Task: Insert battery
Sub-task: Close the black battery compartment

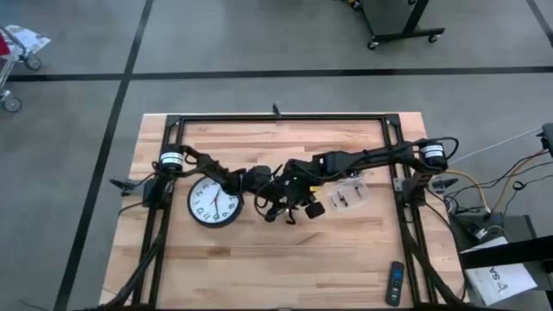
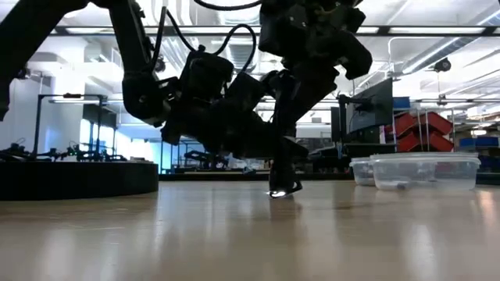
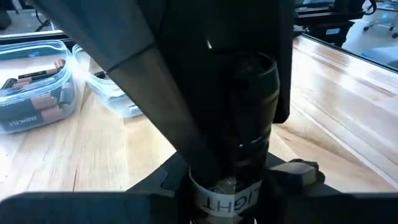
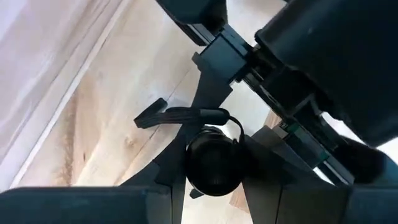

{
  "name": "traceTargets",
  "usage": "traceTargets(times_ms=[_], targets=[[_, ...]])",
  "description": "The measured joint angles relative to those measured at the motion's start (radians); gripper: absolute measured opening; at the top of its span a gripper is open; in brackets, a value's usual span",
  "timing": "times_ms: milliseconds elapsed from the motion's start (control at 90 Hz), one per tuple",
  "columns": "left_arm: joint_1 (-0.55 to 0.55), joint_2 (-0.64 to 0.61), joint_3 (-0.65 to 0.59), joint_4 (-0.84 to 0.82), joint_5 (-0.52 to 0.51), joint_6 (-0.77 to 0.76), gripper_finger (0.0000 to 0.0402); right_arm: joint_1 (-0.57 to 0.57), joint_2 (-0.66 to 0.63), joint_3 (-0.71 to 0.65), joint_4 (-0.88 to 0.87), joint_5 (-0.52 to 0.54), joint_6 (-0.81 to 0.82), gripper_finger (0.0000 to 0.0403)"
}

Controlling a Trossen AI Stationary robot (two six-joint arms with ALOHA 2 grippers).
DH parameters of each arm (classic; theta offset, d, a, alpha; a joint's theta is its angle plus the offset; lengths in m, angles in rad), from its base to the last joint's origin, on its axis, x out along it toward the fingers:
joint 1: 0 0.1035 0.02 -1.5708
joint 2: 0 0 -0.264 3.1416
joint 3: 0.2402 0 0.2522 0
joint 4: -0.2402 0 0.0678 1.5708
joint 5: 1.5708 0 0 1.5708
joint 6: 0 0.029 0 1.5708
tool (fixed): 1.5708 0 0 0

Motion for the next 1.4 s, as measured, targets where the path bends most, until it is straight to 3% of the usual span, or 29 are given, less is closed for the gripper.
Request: traceTargets(times_ms=[289, 511, 689, 833, 956, 1189, 1400], targets=[[-0.002, 0.001, -0.003, 0.013, -0.021, -0.021, 0.0094, 0.003, 0.011, -0.004, 0.006, 0.035, 0.075, 0.0098], [-0.013, 0.002, -0.013, 0.040, -0.069, -0.025, 0.0097, 0.002, -0.007, -0.006, 0.008, 0.052, 0.020, 0.0098], [-0.018, 0.044, -0.029, 0.156, -0.083, -0.049, 0.0100, 0.002, -0.007, -0.006, 0.011, 0.052, 0.000, 0.0099], [-0.018, 0.075, -0.032, 0.189, -0.091, -0.077, 0.0125, 0.002, -0.003, -0.010, -0.003, 0.054, 0.013, 0.0140], [-0.019, 0.077, -0.033, 0.189, -0.095, -0.078, 0.0122, 0.002, 0.000, -0.011, 0.002, 0.059, 0.013, 0.0162], [-0.019, 0.077, -0.033, 0.188, -0.087, -0.077, 0.0101, 0.002, -0.006, 0.002, 0.008, 0.054, 0.039, 0.0148], [-0.019, 0.077, -0.034, 0.181, -0.087, -0.077, 0.0128, 0.002, -0.007, 0.037, 0.005, 0.052, 0.065, 0.0144]])
